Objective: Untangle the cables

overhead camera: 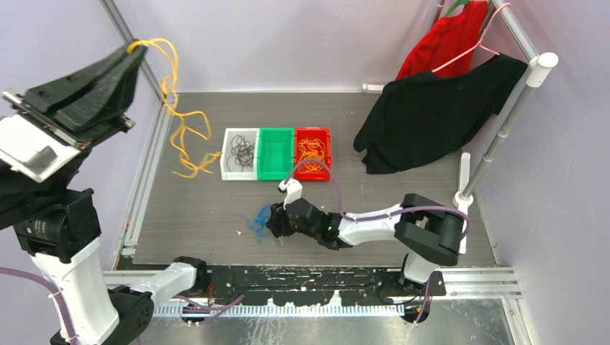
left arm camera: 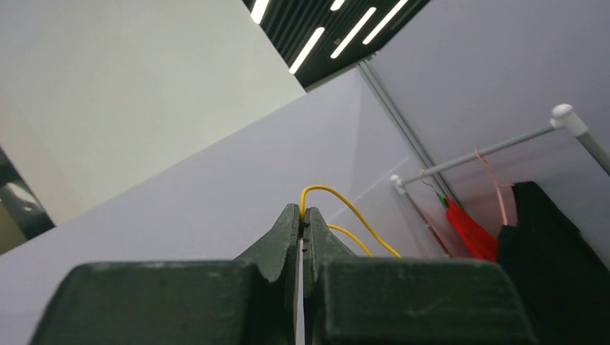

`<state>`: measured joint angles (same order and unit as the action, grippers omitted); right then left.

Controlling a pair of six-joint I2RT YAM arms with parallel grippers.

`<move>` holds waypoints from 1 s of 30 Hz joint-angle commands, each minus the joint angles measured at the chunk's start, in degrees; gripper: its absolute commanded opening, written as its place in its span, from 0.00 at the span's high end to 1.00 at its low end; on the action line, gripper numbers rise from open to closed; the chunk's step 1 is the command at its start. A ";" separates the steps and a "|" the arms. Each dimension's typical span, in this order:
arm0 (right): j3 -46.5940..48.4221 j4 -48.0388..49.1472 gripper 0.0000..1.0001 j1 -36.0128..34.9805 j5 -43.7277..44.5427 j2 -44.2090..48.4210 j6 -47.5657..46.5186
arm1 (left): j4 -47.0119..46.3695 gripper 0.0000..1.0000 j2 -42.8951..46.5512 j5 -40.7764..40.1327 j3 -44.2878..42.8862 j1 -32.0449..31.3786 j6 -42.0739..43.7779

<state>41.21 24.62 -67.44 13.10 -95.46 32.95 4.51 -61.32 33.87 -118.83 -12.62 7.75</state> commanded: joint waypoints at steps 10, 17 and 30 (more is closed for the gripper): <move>9.12 -11.21 0.16 0.88 -5.75 25.22 -12.40 | 13.00 1.00 3.06 18.63 13.87 -0.03 -0.65; 12.40 -13.74 0.12 0.99 -5.53 32.25 -17.97 | 18.74 1.00 5.54 18.87 23.22 -0.07 3.54; 25.70 -8.62 0.07 1.87 -6.75 20.78 -23.59 | 21.84 1.00 6.68 21.23 25.70 -0.11 1.99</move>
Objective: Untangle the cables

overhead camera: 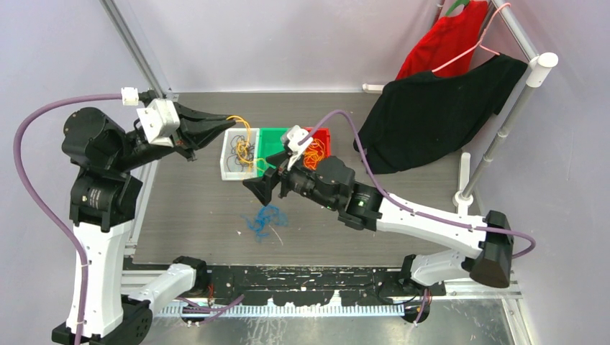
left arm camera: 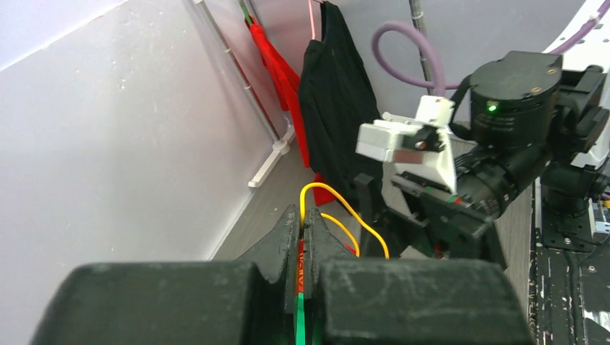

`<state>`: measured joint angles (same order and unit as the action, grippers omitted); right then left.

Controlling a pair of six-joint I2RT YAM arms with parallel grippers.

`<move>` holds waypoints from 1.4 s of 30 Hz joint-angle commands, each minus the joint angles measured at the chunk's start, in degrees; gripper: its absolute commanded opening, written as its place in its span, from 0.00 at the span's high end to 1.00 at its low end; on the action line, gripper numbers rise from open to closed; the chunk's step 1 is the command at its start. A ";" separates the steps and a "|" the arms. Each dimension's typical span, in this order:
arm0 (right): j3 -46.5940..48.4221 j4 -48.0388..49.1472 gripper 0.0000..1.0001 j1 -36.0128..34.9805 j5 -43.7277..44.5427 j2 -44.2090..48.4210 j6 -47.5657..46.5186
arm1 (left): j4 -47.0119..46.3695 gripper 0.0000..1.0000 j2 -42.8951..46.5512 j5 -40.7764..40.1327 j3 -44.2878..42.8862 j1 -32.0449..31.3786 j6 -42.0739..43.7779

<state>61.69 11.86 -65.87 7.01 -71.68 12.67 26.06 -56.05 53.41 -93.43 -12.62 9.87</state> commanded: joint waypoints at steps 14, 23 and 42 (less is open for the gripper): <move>8.95 5.40 0.99 10.47 -0.54 -7.45 5.99 | 7.52 0.98 2.04 -5.62 2.71 -0.12 4.09; 8.36 -8.24 0.99 26.96 -5.19 -5.91 10.11 | 36.65 0.17 -3.06 -14.13 3.58 -0.37 18.48; 11.83 -30.49 0.99 30.26 10.30 -16.73 10.29 | 38.71 0.14 -0.14 -16.80 6.97 -0.35 20.49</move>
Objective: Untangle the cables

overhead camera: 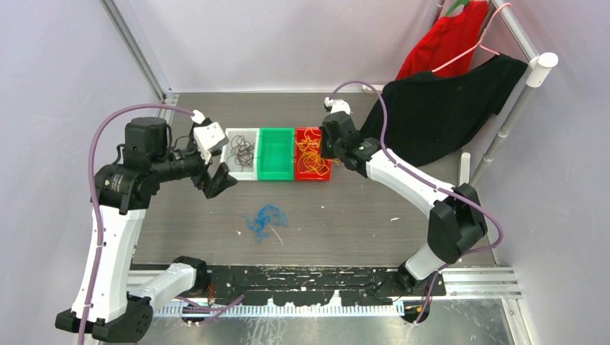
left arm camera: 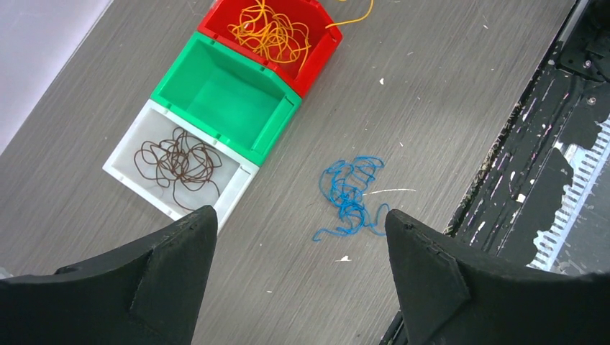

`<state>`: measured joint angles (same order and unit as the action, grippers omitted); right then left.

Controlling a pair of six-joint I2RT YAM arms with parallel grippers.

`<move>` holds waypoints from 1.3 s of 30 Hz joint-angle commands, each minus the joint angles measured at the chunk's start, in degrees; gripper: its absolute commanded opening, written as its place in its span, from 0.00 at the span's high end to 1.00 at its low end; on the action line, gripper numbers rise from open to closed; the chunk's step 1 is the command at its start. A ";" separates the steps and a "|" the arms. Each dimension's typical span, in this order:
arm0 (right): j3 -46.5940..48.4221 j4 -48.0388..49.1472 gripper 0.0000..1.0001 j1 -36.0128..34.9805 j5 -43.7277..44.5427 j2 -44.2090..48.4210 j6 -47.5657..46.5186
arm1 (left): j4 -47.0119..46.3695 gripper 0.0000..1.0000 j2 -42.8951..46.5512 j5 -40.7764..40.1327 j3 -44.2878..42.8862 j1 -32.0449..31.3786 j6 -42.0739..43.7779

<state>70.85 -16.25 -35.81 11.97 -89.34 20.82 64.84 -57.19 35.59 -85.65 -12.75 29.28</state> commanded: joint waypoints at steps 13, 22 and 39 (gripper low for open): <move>17.14 -18.58 0.99 0.21 7.48 -11.62 2.69 | -0.19 0.18 1.16 1.41 -1.23 -0.25 2.42; 30.89 -26.54 0.99 0.20 4.26 -23.06 2.11 | -0.15 0.20 1.13 0.82 -1.45 -0.20 4.02; 45.36 -28.06 0.96 0.05 4.87 -37.91 3.55 | 0.45 0.25 0.30 0.22 -2.33 -0.20 5.94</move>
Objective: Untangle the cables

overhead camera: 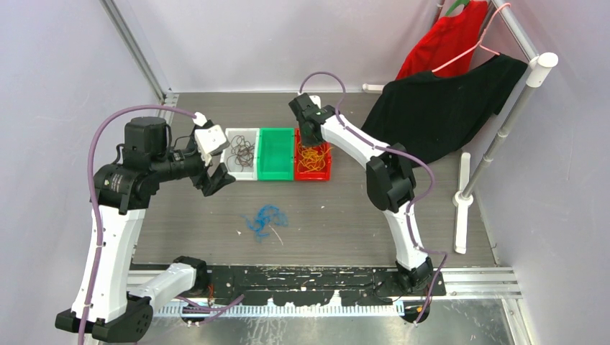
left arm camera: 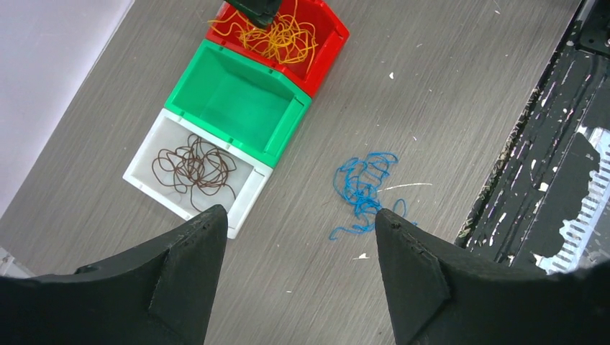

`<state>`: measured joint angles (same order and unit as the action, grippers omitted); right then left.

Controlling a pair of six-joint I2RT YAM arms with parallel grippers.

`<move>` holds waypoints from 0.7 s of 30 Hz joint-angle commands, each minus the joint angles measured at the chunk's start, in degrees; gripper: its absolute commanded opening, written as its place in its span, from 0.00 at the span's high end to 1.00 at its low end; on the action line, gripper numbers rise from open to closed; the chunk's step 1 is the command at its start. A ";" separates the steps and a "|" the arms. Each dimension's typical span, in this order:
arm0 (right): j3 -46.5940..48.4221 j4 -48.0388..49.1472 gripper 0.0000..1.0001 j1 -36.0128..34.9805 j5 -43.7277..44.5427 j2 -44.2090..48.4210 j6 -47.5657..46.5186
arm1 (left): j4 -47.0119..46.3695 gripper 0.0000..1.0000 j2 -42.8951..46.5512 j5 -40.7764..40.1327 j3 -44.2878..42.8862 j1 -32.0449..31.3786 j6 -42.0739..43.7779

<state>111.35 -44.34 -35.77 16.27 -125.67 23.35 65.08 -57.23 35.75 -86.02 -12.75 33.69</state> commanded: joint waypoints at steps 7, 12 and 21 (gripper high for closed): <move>-1.15 3.22 0.70 0.00 5.12 -0.30 0.95 | 0.65 0.26 0.39 -0.06 -2.22 -0.25 2.60; -4.51 5.08 0.47 0.09 4.15 4.68 -0.45 | 0.30 0.26 0.00 0.40 -2.40 -0.20 2.63; -0.76 2.59 0.36 0.11 -1.30 8.59 -2.34 | 0.27 0.27 -0.32 0.46 -2.74 -0.20 2.24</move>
<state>106.41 -41.95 -35.77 17.80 -122.63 22.39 65.52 -57.65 35.59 -86.24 -12.75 35.24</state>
